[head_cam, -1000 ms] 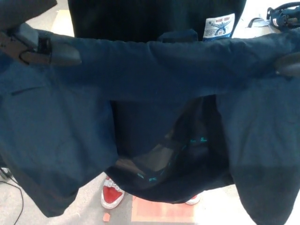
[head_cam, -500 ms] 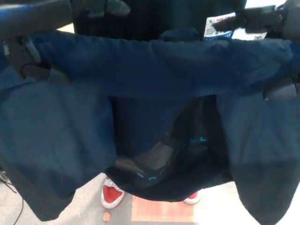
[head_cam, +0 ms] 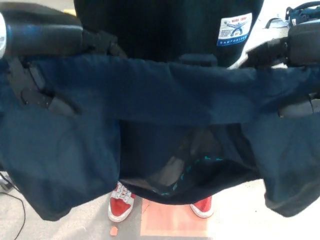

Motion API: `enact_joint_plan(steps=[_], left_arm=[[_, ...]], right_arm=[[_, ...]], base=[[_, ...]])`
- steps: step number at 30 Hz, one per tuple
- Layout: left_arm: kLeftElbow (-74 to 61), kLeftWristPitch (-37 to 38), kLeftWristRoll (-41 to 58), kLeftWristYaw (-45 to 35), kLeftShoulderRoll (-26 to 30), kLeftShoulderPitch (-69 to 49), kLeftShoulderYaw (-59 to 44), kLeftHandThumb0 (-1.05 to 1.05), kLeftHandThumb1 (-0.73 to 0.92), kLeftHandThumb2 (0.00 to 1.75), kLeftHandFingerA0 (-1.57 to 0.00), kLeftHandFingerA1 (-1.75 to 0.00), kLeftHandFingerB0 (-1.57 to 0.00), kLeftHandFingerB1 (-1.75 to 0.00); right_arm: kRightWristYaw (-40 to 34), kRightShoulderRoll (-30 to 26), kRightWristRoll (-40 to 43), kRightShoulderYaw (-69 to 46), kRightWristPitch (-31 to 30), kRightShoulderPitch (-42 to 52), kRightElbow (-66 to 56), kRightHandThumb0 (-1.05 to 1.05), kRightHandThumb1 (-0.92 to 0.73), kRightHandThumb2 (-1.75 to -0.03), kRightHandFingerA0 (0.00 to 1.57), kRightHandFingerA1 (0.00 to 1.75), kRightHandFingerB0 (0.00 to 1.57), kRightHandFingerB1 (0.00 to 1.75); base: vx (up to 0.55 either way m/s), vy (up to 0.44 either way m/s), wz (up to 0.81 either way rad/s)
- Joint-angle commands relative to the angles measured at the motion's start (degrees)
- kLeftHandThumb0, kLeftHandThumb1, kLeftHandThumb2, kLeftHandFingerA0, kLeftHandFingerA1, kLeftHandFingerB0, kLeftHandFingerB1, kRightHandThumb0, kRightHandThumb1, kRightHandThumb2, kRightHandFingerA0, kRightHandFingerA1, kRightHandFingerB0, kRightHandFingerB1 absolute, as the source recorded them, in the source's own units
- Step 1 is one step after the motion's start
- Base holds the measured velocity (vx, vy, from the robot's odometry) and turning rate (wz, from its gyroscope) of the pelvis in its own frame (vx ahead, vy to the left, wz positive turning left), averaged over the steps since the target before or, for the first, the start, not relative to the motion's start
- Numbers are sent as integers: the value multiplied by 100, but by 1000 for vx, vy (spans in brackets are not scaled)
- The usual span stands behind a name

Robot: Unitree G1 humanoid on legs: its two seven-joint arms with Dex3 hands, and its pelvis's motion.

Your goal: A person hands a coat to the robot and the robot grabs it with both hands and holds it while the person wears the coat.

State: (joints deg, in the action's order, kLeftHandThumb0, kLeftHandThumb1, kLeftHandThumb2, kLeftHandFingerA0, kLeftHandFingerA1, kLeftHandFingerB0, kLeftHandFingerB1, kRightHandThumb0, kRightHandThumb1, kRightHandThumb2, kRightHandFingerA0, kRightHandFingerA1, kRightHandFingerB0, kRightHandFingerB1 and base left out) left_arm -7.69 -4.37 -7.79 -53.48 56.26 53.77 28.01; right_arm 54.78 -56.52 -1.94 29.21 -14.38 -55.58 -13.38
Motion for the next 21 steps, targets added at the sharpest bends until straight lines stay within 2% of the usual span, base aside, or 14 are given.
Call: enact_joint_plan(steps=[1,2,3,4,5,6,7,9,12,13,16,17,21], left_arm=[[-295,-540,-607,186,104,-1037,-227,-57,92,69,-109,-114,-93,-116],[-381,-307,-777,695,13,-1347,-384,-57,92,69,-109,-114,-93,-116],[-414,-154,-874,970,-35,-1530,-482,-53,79,110,-108,-129,-80,-112],[-499,-139,-1046,1128,-78,-1676,-553,-43,91,67,-84,-105,-78,-80],[-551,-162,-1142,1197,-92,-1734,-568,-43,91,67,-84,-105,-78,-80],[-577,40,-1344,1567,-169,-1955,-676,-36,87,66,-73,-163,-64,-139],[-520,250,-1461,1887,-246,-2116,-755,-33,87,63,-73,-175,-57,-163],[-432,470,-1621,2229,-351,-2291,-847,-33,88,64,-75,-175,-54,-168],[-323,685,-1752,2479,-433,-2421,-948,-34,88,64,-75,-175,-54,-168],[-255,804,-1804,2581,-451,-2456,-971,-34,87,64,-75,-175,-54,-167],[-213,908,-1932,2753,-503,-2562,-1060,-35,87,64,-76,-175,-55,-168],[-185,981,-2024,2951,-541,-2648,-1118,-34,85,63,-76,-175,-58,-163],[-70,1260,-2223,3714,-769,-2927,-1345,-31,81,62,-82,-175,-60,-164]], right_arm=[[-629,-272,-1044,-261,48,1205,-176,-56,-92,-73,92,172,71,148],[-943,-207,-1156,-393,127,1428,-208,-56,-92,-73,92,172,71,148],[-1173,-146,-1284,-459,161,1560,-218,-56,-79,-113,117,140,81,108],[-1373,-65,-1371,-565,245,1703,-205,-61,-92,-77,89,171,76,139],[-1472,-27,-1390,-617,297,1769,-189,-61,-92,-77,89,171,76,139],[-1664,22,-1504,-707,399,1905,-191,-61,-92,-77,89,170,73,142],[-1758,37,-1618,-743,431,1979,-221,-48,-92,-72,88,175,70,150],[-1878,71,-1744,-809,480,2085,-255,-41,-91,-67,87,175,69,154],[-2031,132,-1798,-919,633,2207,-241,-37,-89,-66,85,175,67,154],[-2153,148,-1823,-962,827,2264,-155,-35,-87,-65,83,175,63,158],[-2383,185,-1972,-1030,1146,2365,-59,-38,-87,-65,81,175,62,158],[-2541,213,-2054,-1060,1273,2422,-21,-38,-86,-65,81,175,62,157],[-2981,326,-2252,-1186,1547,2594,77,-37,-85,-65,82,175,65,154]], base=[[0,0,0],[0,0,0],[0,0,0],[0,0,0],[0,0,0],[0,0,0],[0,0,0],[0,0,0],[0,0,0],[0,0,0],[0,0,0],[0,0,0],[0,0,0]])
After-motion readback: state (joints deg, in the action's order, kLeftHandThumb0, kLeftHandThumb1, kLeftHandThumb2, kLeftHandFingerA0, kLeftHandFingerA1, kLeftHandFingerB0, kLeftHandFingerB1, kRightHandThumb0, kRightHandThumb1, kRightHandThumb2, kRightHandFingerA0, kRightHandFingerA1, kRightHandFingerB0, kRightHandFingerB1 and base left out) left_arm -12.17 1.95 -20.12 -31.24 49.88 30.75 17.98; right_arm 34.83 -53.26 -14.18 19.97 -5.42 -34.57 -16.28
